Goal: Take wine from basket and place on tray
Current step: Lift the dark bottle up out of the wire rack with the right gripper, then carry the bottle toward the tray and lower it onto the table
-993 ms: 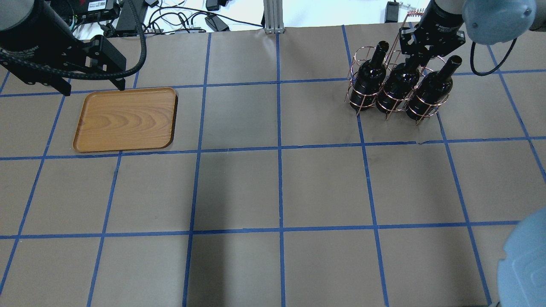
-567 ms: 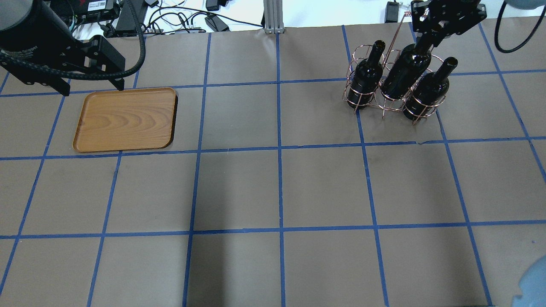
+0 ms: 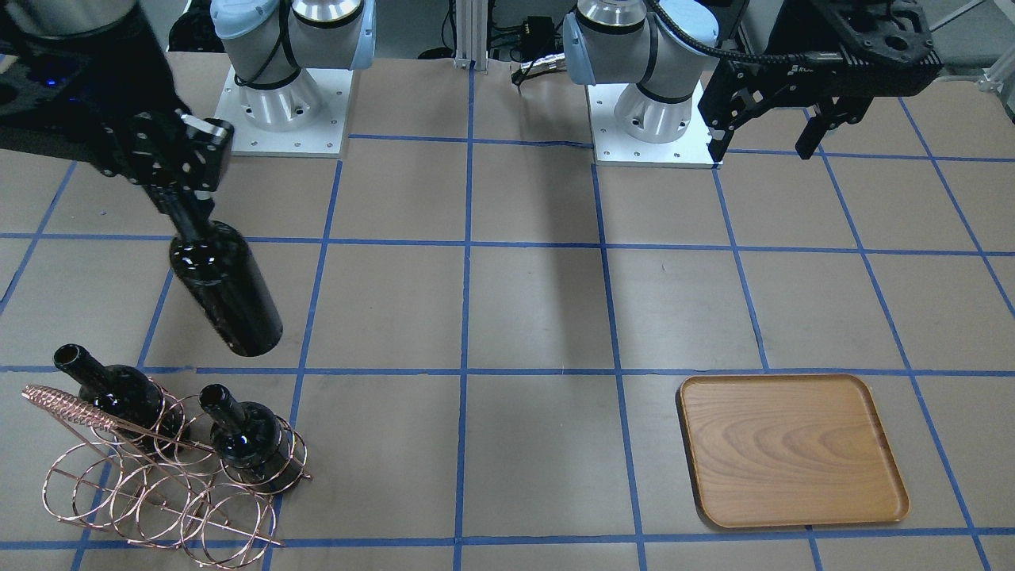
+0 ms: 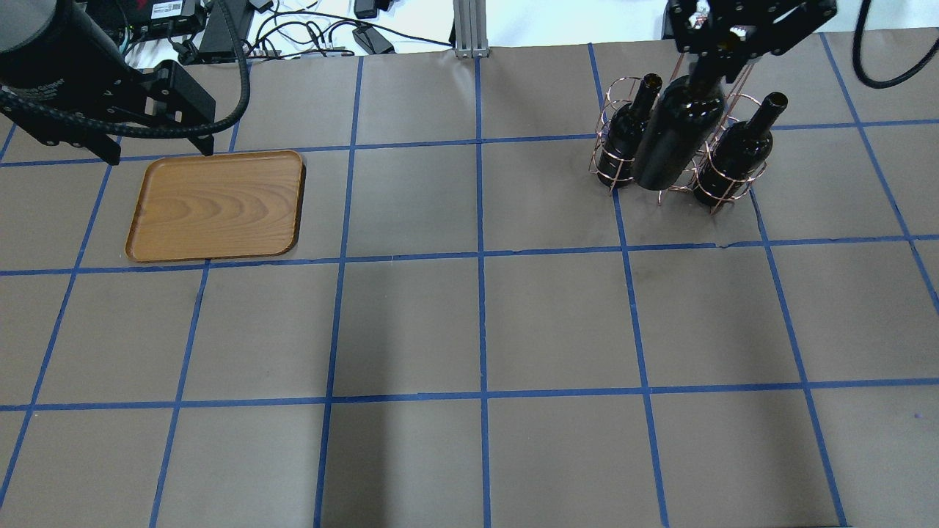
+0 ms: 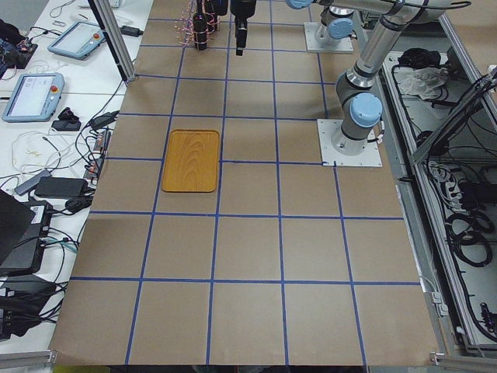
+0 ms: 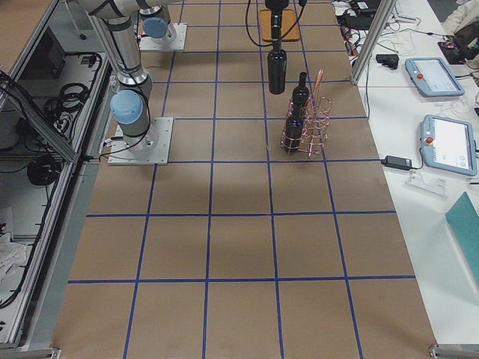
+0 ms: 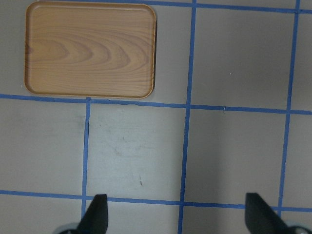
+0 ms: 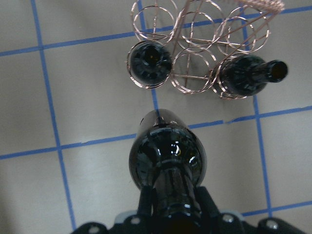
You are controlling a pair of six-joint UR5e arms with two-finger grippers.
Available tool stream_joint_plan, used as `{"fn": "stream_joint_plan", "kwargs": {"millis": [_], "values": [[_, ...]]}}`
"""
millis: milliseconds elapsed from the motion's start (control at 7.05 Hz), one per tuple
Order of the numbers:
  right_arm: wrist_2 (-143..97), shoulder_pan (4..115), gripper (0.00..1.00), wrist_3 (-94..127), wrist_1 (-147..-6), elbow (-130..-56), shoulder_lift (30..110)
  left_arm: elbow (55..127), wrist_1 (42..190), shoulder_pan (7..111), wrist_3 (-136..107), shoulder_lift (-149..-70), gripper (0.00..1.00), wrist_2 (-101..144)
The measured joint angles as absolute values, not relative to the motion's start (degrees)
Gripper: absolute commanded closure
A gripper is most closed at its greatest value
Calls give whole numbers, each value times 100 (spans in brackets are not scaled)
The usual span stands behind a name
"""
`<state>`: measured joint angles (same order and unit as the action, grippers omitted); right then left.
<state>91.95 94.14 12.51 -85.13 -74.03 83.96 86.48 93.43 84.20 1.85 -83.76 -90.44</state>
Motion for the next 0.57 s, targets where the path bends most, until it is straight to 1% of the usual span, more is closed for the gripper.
{"fn": "stream_joint_plan", "kwargs": {"millis": [284, 567], "values": [[9018, 10565, 100, 2308, -9053, -7433, 7897, 8648, 9343, 8420, 185, -8376, 0, -9044], [8965, 11246, 100, 2795, -9750, -7529, 7341, 8648, 9343, 8420, 185, -8376, 0, -9044]]}}
